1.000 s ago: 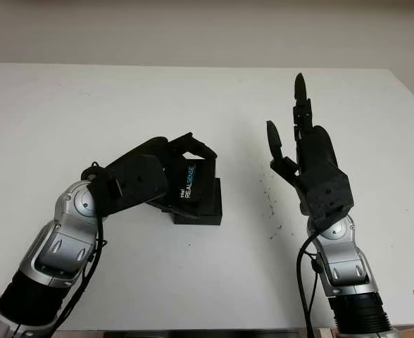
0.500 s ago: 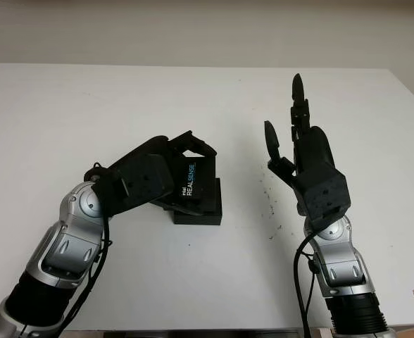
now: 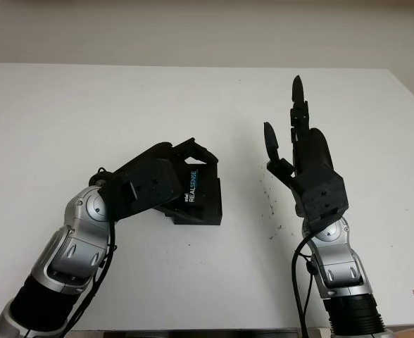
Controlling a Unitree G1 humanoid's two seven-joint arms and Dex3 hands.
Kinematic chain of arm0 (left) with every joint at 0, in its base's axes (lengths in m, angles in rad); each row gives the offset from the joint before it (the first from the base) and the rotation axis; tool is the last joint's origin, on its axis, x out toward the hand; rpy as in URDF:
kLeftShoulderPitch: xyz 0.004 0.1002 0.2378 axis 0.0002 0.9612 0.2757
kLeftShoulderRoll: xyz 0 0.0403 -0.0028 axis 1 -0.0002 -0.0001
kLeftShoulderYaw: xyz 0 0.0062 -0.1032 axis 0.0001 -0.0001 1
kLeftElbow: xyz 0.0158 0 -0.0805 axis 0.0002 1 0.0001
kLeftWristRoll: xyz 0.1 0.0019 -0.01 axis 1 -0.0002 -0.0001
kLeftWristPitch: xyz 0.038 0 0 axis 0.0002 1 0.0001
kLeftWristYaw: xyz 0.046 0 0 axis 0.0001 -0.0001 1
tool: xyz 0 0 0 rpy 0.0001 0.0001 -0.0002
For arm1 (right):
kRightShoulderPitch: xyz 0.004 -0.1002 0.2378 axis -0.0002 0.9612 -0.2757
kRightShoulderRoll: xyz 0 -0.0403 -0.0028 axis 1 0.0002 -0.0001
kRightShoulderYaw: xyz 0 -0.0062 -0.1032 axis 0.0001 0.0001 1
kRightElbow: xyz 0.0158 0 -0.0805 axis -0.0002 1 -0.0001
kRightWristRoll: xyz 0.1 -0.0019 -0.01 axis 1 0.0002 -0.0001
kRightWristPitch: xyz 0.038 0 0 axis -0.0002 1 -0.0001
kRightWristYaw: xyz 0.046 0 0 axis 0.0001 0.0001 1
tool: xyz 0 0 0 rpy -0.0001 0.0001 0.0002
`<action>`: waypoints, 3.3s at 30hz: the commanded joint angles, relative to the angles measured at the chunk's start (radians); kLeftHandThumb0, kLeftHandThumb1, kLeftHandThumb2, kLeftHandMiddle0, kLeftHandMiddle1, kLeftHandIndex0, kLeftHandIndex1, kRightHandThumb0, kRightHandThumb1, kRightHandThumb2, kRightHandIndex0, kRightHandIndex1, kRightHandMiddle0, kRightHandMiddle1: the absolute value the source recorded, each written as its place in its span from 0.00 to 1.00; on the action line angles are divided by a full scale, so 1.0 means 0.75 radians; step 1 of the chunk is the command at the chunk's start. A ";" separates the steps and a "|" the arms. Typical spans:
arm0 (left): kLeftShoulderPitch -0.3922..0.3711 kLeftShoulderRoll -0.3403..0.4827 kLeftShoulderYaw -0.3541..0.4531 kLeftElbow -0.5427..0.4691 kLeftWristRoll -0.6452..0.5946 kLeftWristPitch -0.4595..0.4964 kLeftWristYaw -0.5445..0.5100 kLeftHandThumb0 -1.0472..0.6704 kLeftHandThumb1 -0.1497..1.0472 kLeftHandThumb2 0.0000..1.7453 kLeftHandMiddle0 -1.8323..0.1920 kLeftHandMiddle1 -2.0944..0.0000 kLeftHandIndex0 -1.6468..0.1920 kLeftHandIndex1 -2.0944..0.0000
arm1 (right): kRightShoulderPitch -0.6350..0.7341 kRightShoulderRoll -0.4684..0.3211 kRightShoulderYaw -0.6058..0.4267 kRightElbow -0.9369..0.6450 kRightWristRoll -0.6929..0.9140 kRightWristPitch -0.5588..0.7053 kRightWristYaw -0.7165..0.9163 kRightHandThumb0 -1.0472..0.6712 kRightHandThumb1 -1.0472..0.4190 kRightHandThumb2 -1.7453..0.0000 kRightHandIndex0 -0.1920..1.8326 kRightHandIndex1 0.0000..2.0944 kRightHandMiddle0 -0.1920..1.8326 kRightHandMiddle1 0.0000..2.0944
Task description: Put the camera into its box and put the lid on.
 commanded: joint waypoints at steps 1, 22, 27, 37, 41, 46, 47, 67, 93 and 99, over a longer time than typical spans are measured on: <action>-0.009 -0.010 -0.016 -0.017 0.001 0.012 -0.008 0.55 0.98 0.03 0.74 0.23 0.80 0.27 | 0.003 0.007 -0.004 -0.002 0.000 -0.024 -0.008 0.18 0.00 0.62 0.03 0.03 0.03 0.03; -0.060 -0.066 -0.073 0.056 0.049 0.034 0.015 0.54 0.97 0.03 0.73 0.21 0.80 0.29 | 0.015 0.031 0.002 -0.002 -0.004 -0.031 -0.023 0.18 0.00 0.63 0.04 0.03 0.03 0.03; -0.055 -0.101 -0.082 0.098 0.073 0.050 0.053 0.54 0.96 0.03 0.74 0.20 0.78 0.28 | 0.015 0.034 0.005 0.009 -0.018 -0.034 -0.028 0.18 0.00 0.64 0.04 0.03 0.04 0.03; -0.011 -0.127 -0.082 0.100 0.106 0.089 0.104 0.54 0.97 0.03 0.75 0.23 0.79 0.28 | 0.008 0.051 0.004 0.035 -0.025 -0.044 -0.034 0.18 0.00 0.64 0.05 0.03 0.04 0.03; 0.025 -0.126 -0.077 0.083 0.117 0.085 0.134 0.54 0.97 0.03 0.76 0.21 0.79 0.26 | 0.004 0.051 0.003 0.054 -0.018 -0.068 -0.032 0.18 0.00 0.64 0.04 0.03 0.04 0.03; 0.043 -0.048 -0.143 0.061 0.207 0.044 0.114 0.47 0.98 0.03 0.84 0.38 0.87 0.41 | 0.004 0.052 0.000 0.067 -0.005 -0.069 -0.022 0.18 0.00 0.64 0.04 0.03 0.04 0.03; 0.044 -0.012 -0.168 0.058 0.238 0.004 0.093 0.40 0.99 0.05 0.88 0.50 0.90 0.56 | 0.005 0.053 0.000 0.067 -0.002 -0.068 -0.021 0.18 0.00 0.64 0.04 0.03 0.04 0.03; 0.090 0.063 -0.279 0.035 0.567 -0.170 -0.106 0.07 1.00 0.37 1.00 1.00 1.00 1.00 | 0.010 0.036 -0.008 0.061 0.013 -0.066 -0.002 0.18 0.00 0.65 0.04 0.02 0.04 0.03; 0.130 -0.394 0.529 0.191 -0.353 -0.620 0.484 0.13 1.00 0.35 1.00 1.00 1.00 1.00 | -0.047 0.004 -0.047 0.063 0.151 0.078 0.157 0.19 0.00 0.66 0.02 0.02 0.02 0.02; 0.126 -0.428 0.610 0.405 -0.549 -0.792 0.489 0.16 1.00 0.34 1.00 1.00 1.00 1.00 | -0.084 0.007 -0.066 0.112 0.204 0.102 0.185 0.19 0.00 0.66 0.01 0.01 0.01 0.02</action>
